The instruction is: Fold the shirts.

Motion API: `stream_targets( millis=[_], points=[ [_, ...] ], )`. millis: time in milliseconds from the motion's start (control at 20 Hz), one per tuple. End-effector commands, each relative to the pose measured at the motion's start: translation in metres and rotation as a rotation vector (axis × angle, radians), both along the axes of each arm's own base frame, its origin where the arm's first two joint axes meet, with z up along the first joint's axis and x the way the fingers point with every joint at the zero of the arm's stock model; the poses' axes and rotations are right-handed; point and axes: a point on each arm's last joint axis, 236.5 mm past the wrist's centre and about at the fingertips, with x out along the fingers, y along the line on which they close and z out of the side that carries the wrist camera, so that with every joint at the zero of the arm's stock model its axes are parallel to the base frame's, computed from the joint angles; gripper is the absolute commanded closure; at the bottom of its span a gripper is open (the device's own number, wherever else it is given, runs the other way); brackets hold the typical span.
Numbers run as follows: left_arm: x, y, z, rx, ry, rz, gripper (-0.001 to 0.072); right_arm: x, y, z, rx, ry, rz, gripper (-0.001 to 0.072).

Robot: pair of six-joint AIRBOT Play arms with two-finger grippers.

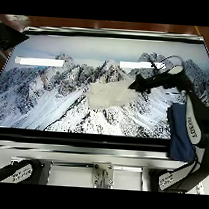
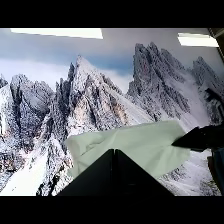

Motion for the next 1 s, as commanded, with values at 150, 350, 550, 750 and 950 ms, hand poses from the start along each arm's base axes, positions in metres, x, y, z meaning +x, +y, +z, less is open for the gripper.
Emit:
stream_targets(
  millis=[150, 350, 550, 750, 950],
  points=[
    [0.000, -0.001, 0.000, -0.001, 0.002, -0.002, 0.0663, -0.027, -0.138, 0.149, -0.275, -0.138, -0.174, 0.0634],
    [-0.007, -0.016, -0.002, 0.006, 0.009, -0.053, 0.0663, -0.050, -0.241, 0.181, -0.452, -0.152, -0.387, 0.0634],
    [-0.013, -0.033, -0.003, 0.008, 0.014, -0.099, 0.0663, -0.055, -0.319, 0.188, -0.489, -0.193, -0.581, 0.0634],
    [-0.016, -0.045, -0.004, 0.008, 0.015, -0.128, 0.0663, -0.056, -0.355, 0.192, -0.524, -0.212, -0.693, 0.0634],
    [-0.016, -0.045, -0.003, 0.008, 0.013, -0.127, 0.0663, -0.097, -0.365, 0.160, -0.618, -0.007, -0.659, 0.0634]
  ],
)
